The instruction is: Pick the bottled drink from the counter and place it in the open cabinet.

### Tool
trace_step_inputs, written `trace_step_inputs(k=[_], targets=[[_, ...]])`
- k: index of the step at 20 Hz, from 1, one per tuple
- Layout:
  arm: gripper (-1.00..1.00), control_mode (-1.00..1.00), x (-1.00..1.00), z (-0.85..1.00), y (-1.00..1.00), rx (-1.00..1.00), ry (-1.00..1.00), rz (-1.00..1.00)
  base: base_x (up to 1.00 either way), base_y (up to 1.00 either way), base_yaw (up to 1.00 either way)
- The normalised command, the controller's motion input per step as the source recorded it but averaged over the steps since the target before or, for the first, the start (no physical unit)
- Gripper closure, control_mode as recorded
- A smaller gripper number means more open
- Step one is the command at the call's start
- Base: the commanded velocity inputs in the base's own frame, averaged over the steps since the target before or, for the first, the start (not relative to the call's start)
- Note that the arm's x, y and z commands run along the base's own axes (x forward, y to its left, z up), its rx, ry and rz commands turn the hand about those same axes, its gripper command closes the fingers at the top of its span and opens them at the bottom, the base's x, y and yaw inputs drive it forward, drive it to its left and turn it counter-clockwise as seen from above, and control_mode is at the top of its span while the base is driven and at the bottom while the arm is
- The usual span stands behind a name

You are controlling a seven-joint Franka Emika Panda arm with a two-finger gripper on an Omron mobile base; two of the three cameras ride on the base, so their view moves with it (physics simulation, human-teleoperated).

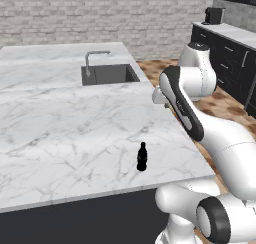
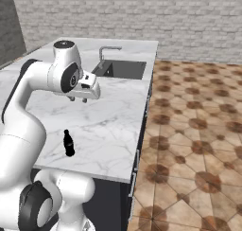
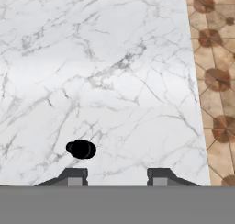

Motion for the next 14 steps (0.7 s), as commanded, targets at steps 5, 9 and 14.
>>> trace_step_inputs(k=[5,9,14], targets=[[-1.0,-1.0,0.0,-0.05,0.0,-0.04,0.03,0.0,0.0,0.0,0.0],[-1.0,-1.0,-0.18,-0.22,-0.04,-0.02,0.02,0.12,0.0,0.0,0.0],[-1.0,-1.0,-0.3,-0.25,-0.07,0.01,0.0,0.2,0.0,0.0,0.0]])
